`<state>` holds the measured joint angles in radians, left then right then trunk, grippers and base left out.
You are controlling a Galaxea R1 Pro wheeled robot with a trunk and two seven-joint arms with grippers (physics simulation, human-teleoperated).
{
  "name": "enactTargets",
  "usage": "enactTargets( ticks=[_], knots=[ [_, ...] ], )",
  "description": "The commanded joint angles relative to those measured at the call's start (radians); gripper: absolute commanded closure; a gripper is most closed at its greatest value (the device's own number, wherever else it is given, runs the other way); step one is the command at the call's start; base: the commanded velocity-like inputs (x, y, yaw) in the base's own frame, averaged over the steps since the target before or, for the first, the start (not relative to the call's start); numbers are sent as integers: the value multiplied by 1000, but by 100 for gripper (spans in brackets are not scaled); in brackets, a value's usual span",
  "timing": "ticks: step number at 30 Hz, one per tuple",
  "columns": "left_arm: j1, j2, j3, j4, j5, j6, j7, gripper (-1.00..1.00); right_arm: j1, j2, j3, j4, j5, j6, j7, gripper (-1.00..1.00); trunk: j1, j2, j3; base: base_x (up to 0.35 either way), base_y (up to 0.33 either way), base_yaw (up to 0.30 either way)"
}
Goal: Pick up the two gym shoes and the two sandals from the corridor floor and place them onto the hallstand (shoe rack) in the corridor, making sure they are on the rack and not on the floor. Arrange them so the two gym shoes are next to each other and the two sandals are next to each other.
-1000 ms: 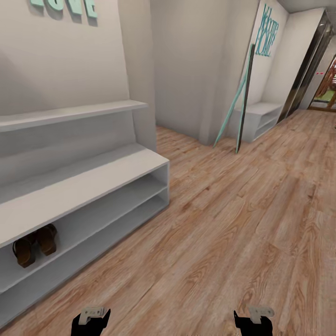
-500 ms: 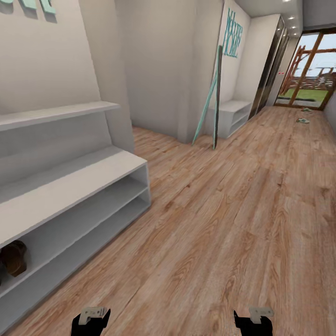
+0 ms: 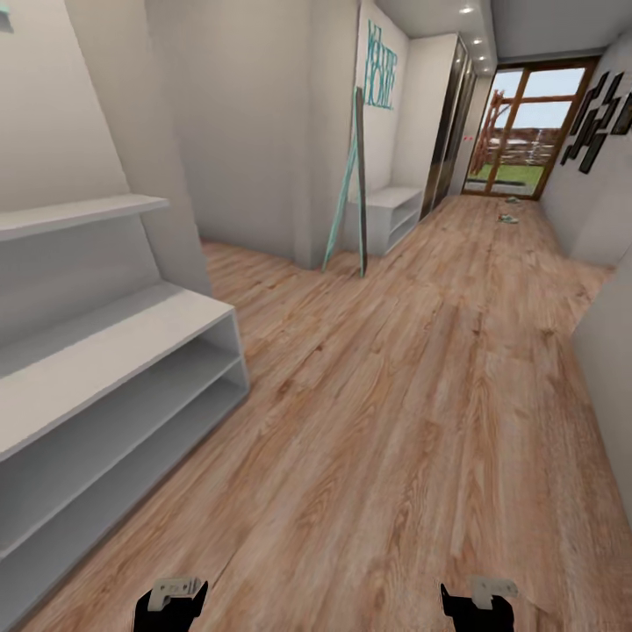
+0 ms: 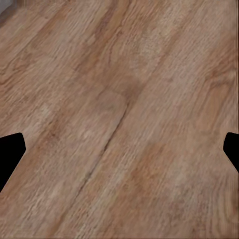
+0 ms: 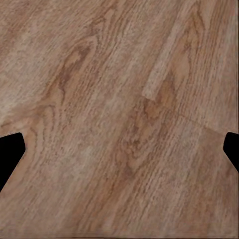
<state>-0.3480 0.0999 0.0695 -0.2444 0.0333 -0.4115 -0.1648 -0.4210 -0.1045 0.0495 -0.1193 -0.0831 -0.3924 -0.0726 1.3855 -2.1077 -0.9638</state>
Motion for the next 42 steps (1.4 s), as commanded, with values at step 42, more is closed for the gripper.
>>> enactTargets(
  ticks=[42],
  knots=[
    [0, 1, 7, 1, 4, -1, -10, -100, -1, 0, 6, 1, -17, -3, -1, -100, 0, 0, -1, 299, 0, -300]
  ],
)
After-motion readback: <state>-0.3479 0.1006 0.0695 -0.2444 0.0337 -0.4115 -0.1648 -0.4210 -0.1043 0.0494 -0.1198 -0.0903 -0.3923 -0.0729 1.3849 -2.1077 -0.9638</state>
